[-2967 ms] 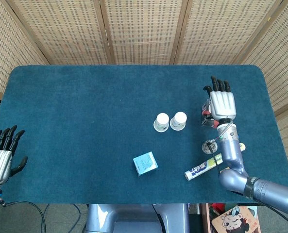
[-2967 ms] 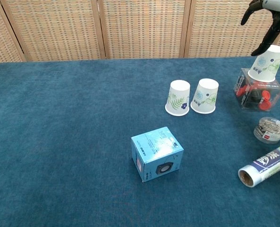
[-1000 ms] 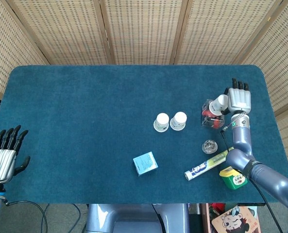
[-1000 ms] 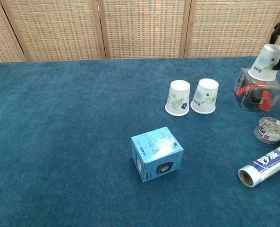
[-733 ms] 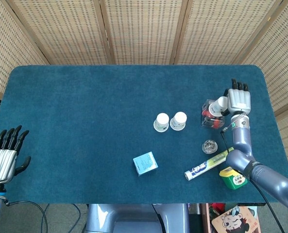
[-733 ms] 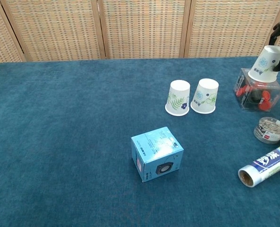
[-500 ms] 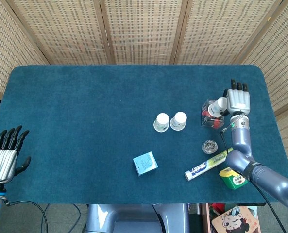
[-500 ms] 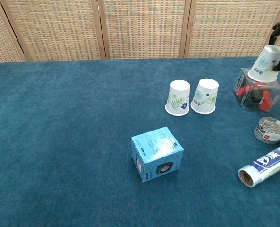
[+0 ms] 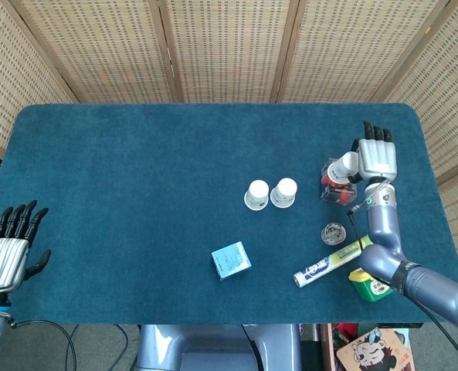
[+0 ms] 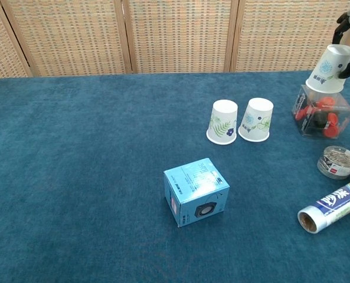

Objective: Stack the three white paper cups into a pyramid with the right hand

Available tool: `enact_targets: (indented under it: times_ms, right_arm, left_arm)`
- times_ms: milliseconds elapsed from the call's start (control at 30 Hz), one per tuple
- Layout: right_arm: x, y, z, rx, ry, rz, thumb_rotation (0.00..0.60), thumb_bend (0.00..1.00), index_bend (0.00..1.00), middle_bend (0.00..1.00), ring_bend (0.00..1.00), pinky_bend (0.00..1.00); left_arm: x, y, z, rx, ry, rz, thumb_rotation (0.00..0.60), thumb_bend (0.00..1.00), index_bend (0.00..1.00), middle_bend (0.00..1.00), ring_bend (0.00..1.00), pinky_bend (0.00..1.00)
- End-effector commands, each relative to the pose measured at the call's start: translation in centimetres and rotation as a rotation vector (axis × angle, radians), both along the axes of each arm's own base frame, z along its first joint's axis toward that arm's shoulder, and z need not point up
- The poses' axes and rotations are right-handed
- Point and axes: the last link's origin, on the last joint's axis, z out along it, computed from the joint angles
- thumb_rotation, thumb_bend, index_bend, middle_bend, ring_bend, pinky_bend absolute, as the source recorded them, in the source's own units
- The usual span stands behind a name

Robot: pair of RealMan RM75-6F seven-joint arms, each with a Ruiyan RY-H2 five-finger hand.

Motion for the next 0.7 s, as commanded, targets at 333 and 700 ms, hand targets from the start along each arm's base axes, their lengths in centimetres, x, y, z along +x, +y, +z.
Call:
enact_targets:
  times_ms: [333,700]
  right_arm:
    - [5.6,3.8,-0.6,0.049,-0.034,0.110,0.600,0.13,0.50,0.00,0.00,0.00]
    - [10.7,5.7,-4.7,0.134,-0.046,0.184,0.600,0.13,0.51,0.00,0.00,0.00]
  left_arm:
    - [0.4,-0.3,-0.2,-0.016,-0.011,-0.020,0.600,0.35,0.08,0.00,0.00,0.00]
    - [0.6,-0.5,-0.2,-0.020,-0.019,-0.034,0.600,0.35,0.08,0.00,0.00,0.00]
